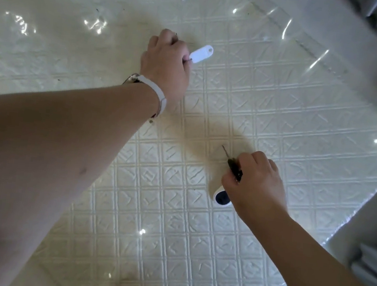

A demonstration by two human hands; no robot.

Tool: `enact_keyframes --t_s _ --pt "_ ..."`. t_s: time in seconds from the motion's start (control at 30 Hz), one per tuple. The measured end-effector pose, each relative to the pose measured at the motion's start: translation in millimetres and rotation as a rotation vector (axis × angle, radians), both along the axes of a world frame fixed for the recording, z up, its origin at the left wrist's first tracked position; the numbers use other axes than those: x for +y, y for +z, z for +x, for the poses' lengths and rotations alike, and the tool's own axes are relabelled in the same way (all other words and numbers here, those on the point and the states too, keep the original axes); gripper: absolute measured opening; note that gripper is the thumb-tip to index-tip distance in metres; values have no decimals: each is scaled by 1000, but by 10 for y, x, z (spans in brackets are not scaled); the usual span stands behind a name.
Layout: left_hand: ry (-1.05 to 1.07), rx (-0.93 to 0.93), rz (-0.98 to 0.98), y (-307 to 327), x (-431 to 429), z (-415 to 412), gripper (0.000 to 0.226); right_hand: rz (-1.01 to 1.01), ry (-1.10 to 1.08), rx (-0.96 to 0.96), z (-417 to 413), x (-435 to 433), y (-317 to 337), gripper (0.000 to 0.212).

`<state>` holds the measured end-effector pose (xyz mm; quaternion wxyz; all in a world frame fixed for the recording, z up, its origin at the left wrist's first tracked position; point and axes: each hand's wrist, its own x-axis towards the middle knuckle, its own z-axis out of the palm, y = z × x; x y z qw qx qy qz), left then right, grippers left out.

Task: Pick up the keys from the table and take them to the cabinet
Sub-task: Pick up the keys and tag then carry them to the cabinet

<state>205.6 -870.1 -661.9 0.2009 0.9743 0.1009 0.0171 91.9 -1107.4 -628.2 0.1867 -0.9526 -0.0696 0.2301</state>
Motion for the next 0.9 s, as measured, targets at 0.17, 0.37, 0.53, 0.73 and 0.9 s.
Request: enact_keyframes --t_s 0.17,0.37,0.53,0.73,0.9 --pt "-6 -63 -158 71 -112 -373 13 174 -163 170 105 -59 145 14" --pt "84 -41 -418 412 -252 -801 7 374 -338 337 101 -4 314 7" --pt "178 -13 -596 902 -366 -1066 6 538 -507 394 15 133 651 2" --pt "201 134 -823 1816 -367 -1370 6 590 -596 338 -114 259 1438 4" --pt "233 88 -1011 2759 -199 -1632 7 679 -746 345 -277 357 2307 11"
